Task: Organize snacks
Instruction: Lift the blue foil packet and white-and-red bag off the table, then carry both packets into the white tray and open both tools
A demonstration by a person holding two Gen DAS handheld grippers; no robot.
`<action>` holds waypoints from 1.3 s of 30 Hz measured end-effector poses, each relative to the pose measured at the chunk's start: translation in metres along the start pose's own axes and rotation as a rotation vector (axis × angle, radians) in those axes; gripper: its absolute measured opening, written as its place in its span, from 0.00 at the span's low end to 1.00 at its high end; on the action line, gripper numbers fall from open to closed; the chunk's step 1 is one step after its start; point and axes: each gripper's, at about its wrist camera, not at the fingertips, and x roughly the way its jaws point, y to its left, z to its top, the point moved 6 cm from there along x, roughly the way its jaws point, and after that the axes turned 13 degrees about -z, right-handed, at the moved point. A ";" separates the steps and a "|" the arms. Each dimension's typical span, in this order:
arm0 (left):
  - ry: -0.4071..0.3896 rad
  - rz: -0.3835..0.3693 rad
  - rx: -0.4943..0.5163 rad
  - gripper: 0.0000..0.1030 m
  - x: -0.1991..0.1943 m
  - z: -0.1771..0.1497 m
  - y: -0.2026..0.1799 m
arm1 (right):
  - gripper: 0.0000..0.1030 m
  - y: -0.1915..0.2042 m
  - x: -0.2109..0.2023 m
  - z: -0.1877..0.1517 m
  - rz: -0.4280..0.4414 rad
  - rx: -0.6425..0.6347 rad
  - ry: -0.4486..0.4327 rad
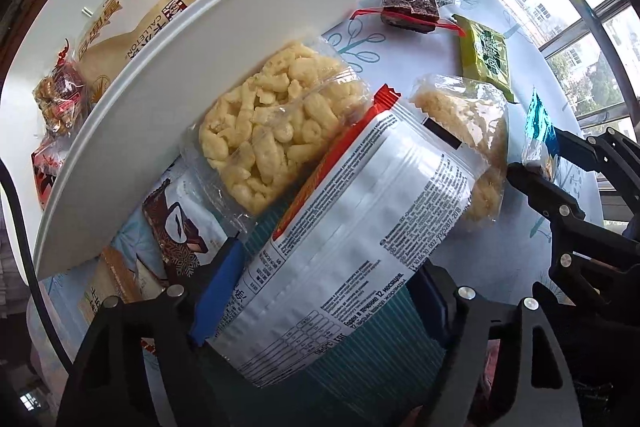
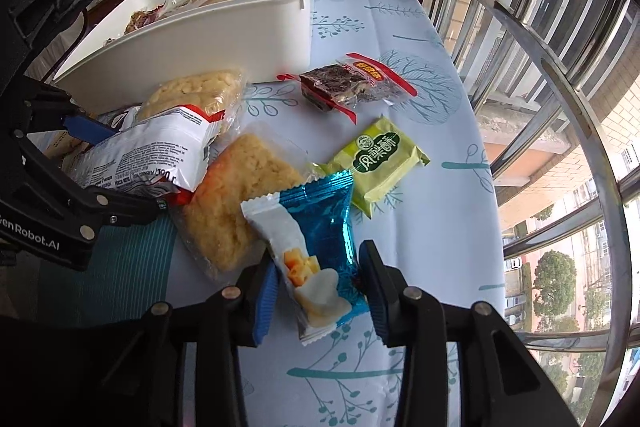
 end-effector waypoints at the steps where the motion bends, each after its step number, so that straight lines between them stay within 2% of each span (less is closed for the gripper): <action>1: -0.005 -0.002 -0.002 0.72 -0.001 -0.003 -0.003 | 0.38 0.000 -0.002 -0.001 -0.003 0.007 0.001; 11: -0.046 -0.020 -0.034 0.56 -0.012 -0.046 -0.013 | 0.38 -0.003 -0.021 -0.002 -0.011 0.077 0.011; 18: -0.074 -0.055 -0.087 0.55 -0.027 -0.091 -0.005 | 0.38 0.007 -0.039 0.003 -0.008 0.054 -0.016; 25: -0.129 -0.090 -0.129 0.55 -0.063 -0.137 -0.002 | 0.38 0.017 -0.055 0.016 0.008 0.035 -0.033; 27: -0.137 -0.120 -0.145 0.55 -0.072 -0.144 -0.001 | 0.38 0.020 -0.061 0.023 0.016 0.026 -0.048; 30: -0.166 -0.153 -0.157 0.55 -0.089 -0.147 0.003 | 0.38 0.023 -0.069 0.034 0.019 0.008 -0.079; 39: -0.269 -0.166 -0.196 0.55 -0.149 -0.130 0.015 | 0.38 0.032 -0.088 0.075 0.044 -0.010 -0.147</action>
